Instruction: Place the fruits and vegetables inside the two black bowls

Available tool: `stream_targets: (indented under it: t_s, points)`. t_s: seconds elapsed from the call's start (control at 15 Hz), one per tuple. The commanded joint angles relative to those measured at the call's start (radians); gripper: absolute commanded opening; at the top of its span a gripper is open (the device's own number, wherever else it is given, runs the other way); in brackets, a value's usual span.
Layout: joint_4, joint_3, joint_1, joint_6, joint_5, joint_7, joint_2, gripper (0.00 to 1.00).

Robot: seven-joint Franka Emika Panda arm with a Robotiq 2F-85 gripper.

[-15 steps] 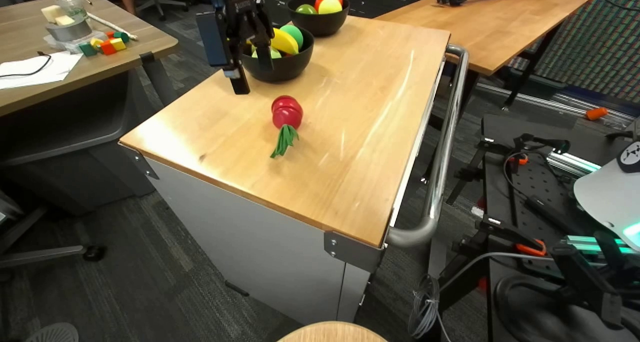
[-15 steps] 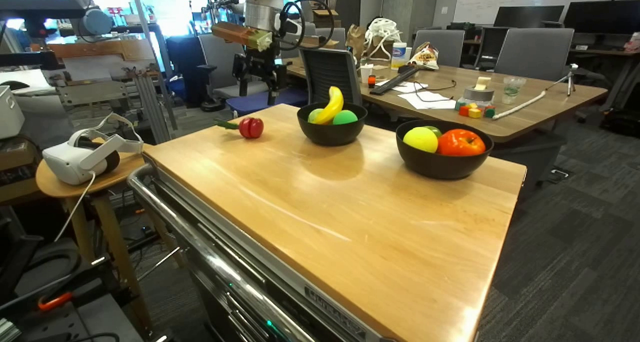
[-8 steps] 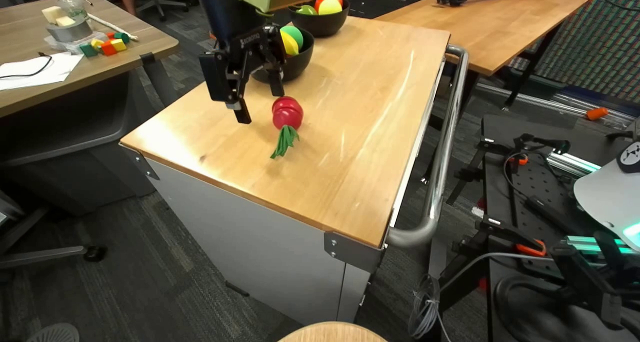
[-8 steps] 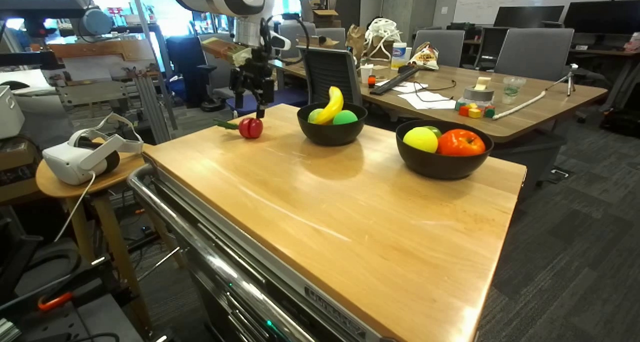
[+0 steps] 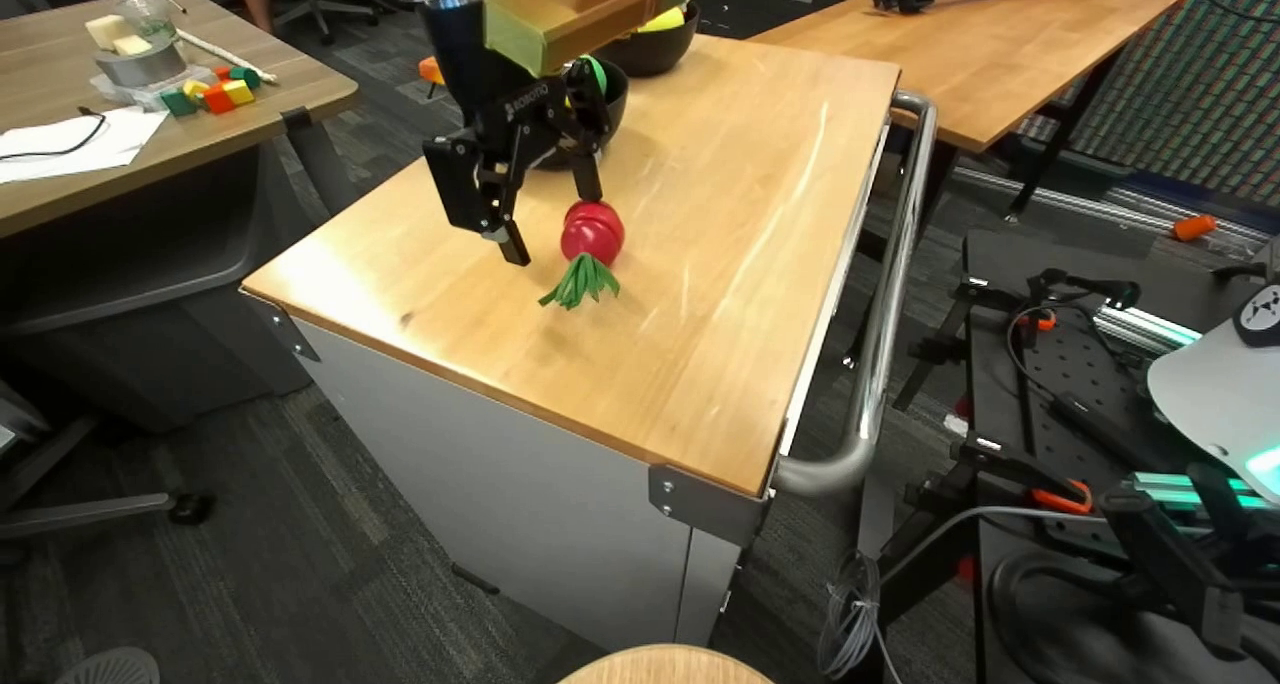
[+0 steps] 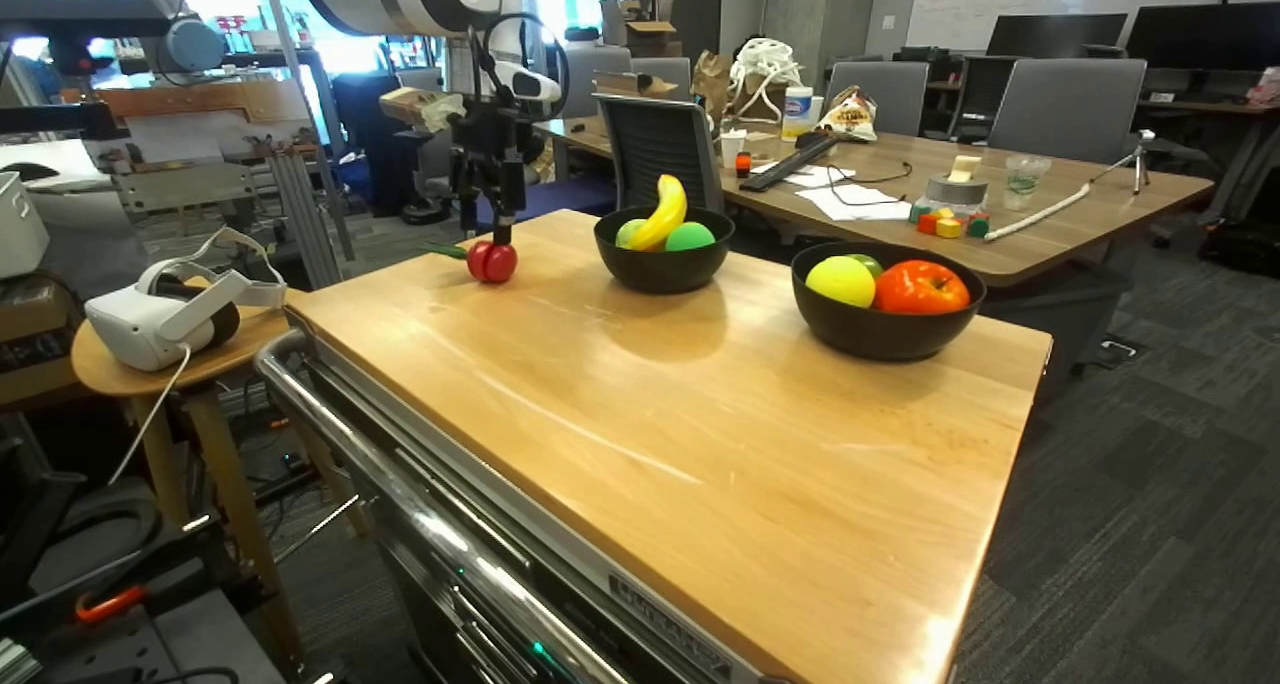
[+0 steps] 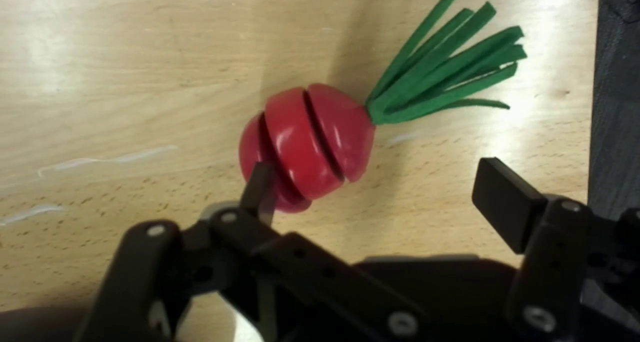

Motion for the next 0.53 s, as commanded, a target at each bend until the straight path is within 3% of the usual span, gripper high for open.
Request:
stream_targets:
  t_s: [0.0, 0.47]
  points:
    - [0.002, 0.004, -0.009, 0.01, 0.028, -0.037, 0.025, 1.0]
    - [-0.011, 0.014, -0.034, 0.012, 0.077, -0.126, 0.063, 1.0]
